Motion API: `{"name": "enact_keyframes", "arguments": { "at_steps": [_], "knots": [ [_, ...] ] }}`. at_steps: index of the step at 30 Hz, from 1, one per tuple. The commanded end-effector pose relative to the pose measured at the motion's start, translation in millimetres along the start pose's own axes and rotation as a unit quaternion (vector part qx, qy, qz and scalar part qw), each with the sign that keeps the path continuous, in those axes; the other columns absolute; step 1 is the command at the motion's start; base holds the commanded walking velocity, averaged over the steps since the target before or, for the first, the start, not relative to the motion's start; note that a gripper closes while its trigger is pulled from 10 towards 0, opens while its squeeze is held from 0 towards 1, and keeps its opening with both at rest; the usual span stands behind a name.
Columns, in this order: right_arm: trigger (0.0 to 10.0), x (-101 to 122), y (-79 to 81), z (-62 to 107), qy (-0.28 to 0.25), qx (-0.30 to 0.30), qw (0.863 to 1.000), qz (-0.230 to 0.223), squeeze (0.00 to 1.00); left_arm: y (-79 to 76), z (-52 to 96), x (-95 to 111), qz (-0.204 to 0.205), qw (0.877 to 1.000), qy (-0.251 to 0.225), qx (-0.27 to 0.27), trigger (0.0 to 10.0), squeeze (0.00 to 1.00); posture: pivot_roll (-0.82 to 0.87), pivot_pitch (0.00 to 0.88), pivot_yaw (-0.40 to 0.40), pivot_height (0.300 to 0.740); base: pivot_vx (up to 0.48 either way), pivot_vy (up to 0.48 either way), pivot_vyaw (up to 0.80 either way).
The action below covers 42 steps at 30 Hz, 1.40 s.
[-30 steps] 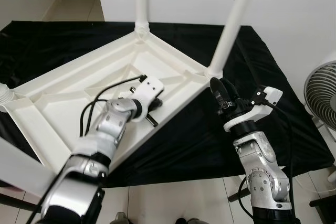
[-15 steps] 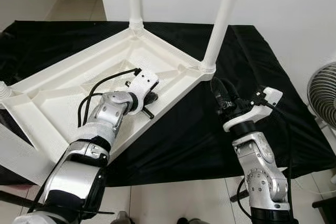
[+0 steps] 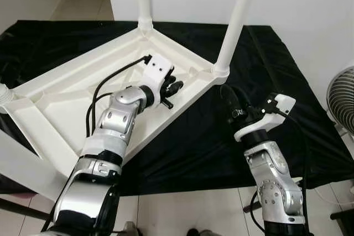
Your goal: Building children table
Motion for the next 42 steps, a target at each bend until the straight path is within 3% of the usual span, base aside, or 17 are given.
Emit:
{"name": "enact_keyframes", "arguments": {
  "at_steps": [1,2,4,8,9,12,15,20,28,35,36,38,39,42],
  "knots": [
    [10.0,-4.1,1.0,1.3,0.009,0.002,1.000,0.002,0.00,4.7,4.2,1.9,0.006,0.998,-0.018,0.054,10.0,0.00,0.07,0.099,-0.009,0.740,0.000,0.000,0.00],
    [10.0,-4.1,1.0,1.3,0.009,0.002,1.000,0.002,0.00,4.7,4.2,1.9,0.006,0.998,-0.018,0.054,10.0,0.00,0.07,0.099,-0.009,0.740,0.000,0.000,0.00],
    [10.0,-7.6,2.5,-0.5,0.016,0.007,1.000,0.008,0.00,-11.0,15.4,0.0,0.007,0.999,-0.037,0.018,10.0,0.00,0.09,0.104,-0.019,0.740,0.000,0.000,0.00],
    [10.0,-10.9,4.1,-2.4,0.022,0.015,0.999,0.017,0.00,-26.9,28.2,-10.0,-0.004,1.000,-0.029,-0.013,10.0,0.00,0.09,0.107,-0.024,0.740,0.000,0.000,0.00],
    [10.0,-12.1,5.6,-2.7,0.026,0.021,0.999,0.018,0.00,-33.6,41.6,-17.2,-0.005,0.999,-0.017,-0.028,10.0,0.00,0.11,0.114,-0.035,0.740,0.000,0.000,0.00],
    [10.0,-12.9,6.4,-2.7,0.029,0.025,0.999,0.016,0.00,-36.0,54.2,-22.0,-0.016,0.999,-0.004,-0.042,10.0,0.00,0.11,0.116,-0.039,0.740,0.000,0.000,0.00],
    [10.0,-13.0,6.4,-2.5,0.029,0.025,0.999,0.016,0.00,-36.8,57.3,-23.2,-0.015,0.999,0.000,-0.045,10.0,0.00,0.11,0.117,-0.040,0.740,0.000,0.000,0.00],
    [10.0,-13.5,6.7,-3.2,0.033,0.032,0.999,0.017,0.00,-44.9,80.2,-36.8,-0.034,0.996,0.039,-0.080,10.0,0.00,0.12,0.122,-0.047,0.740,0.000,0.000,0.00],
    [10.0,-13.2,7.2,-3.5,0.032,0.033,0.999,0.017,0.00,-48.6,88.4,-49.9,-0.042,0.993,0.086,-0.075,10.0,0.00,0.12,0.126,-0.044,0.740,0.000,0.000,0.00],
    [10.0,-13.3,6.7,-1.1,0.033,0.031,0.999,0.016,0.00,-41.6,93.9,-54.5,-0.046,0.992,0.111,-0.046,10.0,0.00,0.11,0.129,-0.040,0.740,0.000,0.000,0.00],
    [10.0,-13.5,6.8,-0.9,0.033,0.030,0.999,0.016,0.00,-38.8,93.8,-54.3,-0.043,0.992,0.113,-0.036,10.0,0.40,0.11,0.128,-0.040,0.740,0.000,0.000,0.00],
    [10.0,-13.7,6.8,-0.8,0.034,0.030,0.999,0.016,0.00,-36.9,93.7,-54.1,-0.041,0.992,0.114,-0.029,10.0,0.40,0.11,0.128,-0.040,0.740,0.000,0.000,0.00],
    [10.0,-13.7,6.9,-0.8,0.033,0.030,0.999,0.016,0.00,-36.0,93.5,-53.0,-0.038,0.993,0.112,-0.029,10.0,1.00,0.11,0.128,-0.039,0.740,0.000,0.000,0.00],
    [10.0,-13.9,6.5,-1.0,0.033,0.028,0.999,0.014,0.00,-35.7,92.5,-45.8,-0.032,0.995,0.095,-0.027,10.0,1.00,0.11,0.126,-0.037,0.740,0.000,0.000,0.00]
  ]
}}
Point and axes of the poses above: a point about 5 cm out from each wrist's last joint towards the gripper, its own z axis pointing back from the gripper into the wrist, its own x axis along the axis of the wrist's last joint, y = z × x, the point moved 1 cm from there along -z, pointing out of the wrist towards the gripper, and after that the axes turned 9 degrees about z, right-handed, at the moved point
